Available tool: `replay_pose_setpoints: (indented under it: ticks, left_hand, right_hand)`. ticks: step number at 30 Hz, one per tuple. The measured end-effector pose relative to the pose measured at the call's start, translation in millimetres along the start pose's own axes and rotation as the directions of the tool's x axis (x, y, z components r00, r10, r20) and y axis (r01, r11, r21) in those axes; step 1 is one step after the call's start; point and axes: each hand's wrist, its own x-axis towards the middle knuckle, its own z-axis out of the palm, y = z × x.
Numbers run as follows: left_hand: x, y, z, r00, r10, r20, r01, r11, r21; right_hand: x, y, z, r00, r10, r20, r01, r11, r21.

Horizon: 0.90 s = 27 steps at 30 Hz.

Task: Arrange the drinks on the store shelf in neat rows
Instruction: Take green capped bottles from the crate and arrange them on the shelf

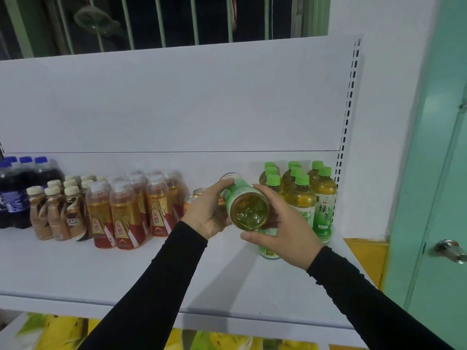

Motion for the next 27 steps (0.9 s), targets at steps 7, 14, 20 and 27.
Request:
replay_pose_setpoints:
  ticks: [7,14,20,27]
  left_hand:
    - [-6.8,-4.5,18.4,0.969,0.237,0.075,-0.240,0.970,0.031]
    - [-17.2,-20.8,38.9,0.882,0.330,0.336,-0.393,0.909,0.141]
    - [-22.5,-12.2,53.6,0.804,0.437,0.403,-0.567,0.766,0.301]
    - [-29.9,-14.5,63.5,0.674,0.488,0.554,-0.711,0.630,0.311]
  right_hand:
    - [-11.1,6.0,-10.9,0.989,0.147,0.010,-0.145,0.967,0.210]
    - [-12.6,7.8,-28.3,0.972,0.236,0.014,-0.234,0.949,0.214]
    - [-35.2,30.0,-30.5,0.961,0.251,-0.115,-0.225,0.953,0.203]
    - [-52.6,64.9,-35.9,0.912,0.278,-0.301,-0.268,0.960,0.076]
